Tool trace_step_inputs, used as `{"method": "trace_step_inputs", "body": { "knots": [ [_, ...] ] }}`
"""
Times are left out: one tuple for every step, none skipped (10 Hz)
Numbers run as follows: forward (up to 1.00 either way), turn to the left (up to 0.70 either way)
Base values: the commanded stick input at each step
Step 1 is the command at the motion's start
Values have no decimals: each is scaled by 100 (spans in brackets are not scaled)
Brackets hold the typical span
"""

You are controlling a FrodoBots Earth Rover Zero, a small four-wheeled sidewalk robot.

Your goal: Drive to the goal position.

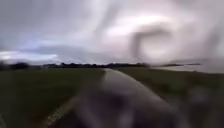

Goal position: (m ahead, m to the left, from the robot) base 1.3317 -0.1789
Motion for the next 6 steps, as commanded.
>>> {"method": "trace_step_inputs", "body": {
  "knots": [
    [70, 0],
    [70, 0],
    [70, 0],
    [70, 0],
    [70, 0],
    [70, 0]
  ]
}}
